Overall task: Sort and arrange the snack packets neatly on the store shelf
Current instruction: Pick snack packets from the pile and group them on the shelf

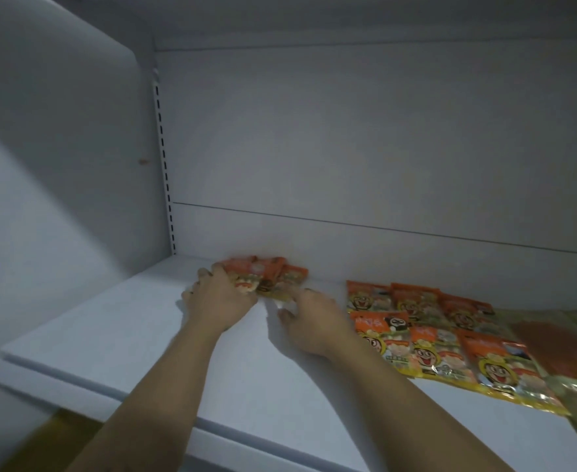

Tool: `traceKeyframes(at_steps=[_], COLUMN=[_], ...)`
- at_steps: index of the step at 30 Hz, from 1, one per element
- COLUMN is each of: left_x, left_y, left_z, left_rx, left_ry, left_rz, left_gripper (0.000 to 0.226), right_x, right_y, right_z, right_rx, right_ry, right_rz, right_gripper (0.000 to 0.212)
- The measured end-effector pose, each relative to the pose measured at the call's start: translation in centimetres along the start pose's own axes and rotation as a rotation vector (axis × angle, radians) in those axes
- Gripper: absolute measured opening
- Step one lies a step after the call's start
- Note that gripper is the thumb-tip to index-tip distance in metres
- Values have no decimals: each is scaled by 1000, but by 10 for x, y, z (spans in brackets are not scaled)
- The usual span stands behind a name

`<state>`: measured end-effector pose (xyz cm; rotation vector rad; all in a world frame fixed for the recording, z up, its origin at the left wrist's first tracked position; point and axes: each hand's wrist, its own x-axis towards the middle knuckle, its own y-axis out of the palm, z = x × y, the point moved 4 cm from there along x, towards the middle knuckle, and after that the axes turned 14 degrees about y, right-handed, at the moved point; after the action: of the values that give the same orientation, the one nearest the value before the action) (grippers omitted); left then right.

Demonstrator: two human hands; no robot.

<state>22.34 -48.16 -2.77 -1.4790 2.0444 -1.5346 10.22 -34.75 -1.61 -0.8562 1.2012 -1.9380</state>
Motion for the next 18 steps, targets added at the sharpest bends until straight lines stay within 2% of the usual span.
traceKeyframes(at_steps=[2, 4, 6, 8, 10, 13, 15, 18], left_x=[-6, -15, -22, -25, -23, -14, -7, 1], left_y=[-8, -14, -14, -13, -13, -6, 6, 32], left_z=[-21, -47, -73, -95, -115, -147, -169, -201], left_rx=[-201, -258, -299, -401, -576, -777, -680, -408], left_ry=[118, 257, 381, 469, 542, 602, 588, 653], left_rz=[-138, -215, -190, -82, 21, 117, 197, 428], left_gripper=[78, 82, 91, 99, 88, 55, 50, 58], right_x=[-1, -1, 0, 0, 0, 3, 5, -2], right_y=[-8, -16, -27, -42, -59, -88, -114, -150], right_z=[0, 2, -1, -9, -25, -60, -94, -152], right_rx=[256, 542, 764, 860, 870, 832, 721, 499], right_ry=[17, 89, 188, 243, 300, 405, 486, 614], right_rz=[11, 32, 14, -79, -158, -178, -226, -307], right_gripper=[38, 35, 32, 21, 11, 10, 4, 8])
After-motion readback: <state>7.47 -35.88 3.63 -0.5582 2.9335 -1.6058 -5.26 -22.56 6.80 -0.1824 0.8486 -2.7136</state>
